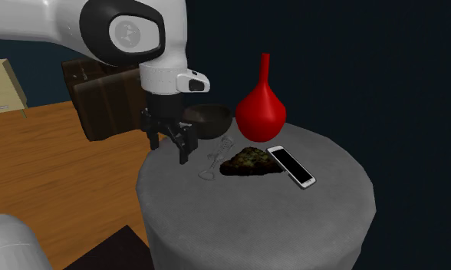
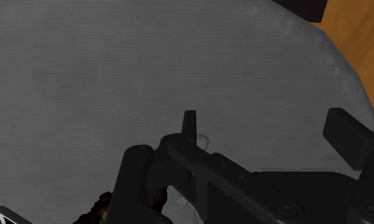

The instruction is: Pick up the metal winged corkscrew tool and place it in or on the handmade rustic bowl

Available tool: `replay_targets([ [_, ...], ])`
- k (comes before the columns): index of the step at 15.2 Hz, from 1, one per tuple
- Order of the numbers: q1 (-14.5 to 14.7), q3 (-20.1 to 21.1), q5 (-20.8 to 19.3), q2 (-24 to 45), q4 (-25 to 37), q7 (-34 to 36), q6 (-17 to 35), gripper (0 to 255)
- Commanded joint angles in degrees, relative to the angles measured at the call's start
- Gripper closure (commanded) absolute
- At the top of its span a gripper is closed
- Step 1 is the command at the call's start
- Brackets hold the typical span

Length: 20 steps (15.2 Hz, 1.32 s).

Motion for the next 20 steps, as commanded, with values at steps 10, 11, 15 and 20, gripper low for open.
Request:
replay_targets([
  [10,1.9,-1.0,-1.5,17.2,7.3,-6.2,14.9,0],
  [11,2.0,-1.0,-1.6,19.2,8.4,-6.8,16.3,0],
  [15,2.8,-1.2,-1.8,27.0,13.7,-9.3,21.0,0],
  [20,2.9,-1.2,-1.7,29.8,13.1,-9.9,25.0,0],
])
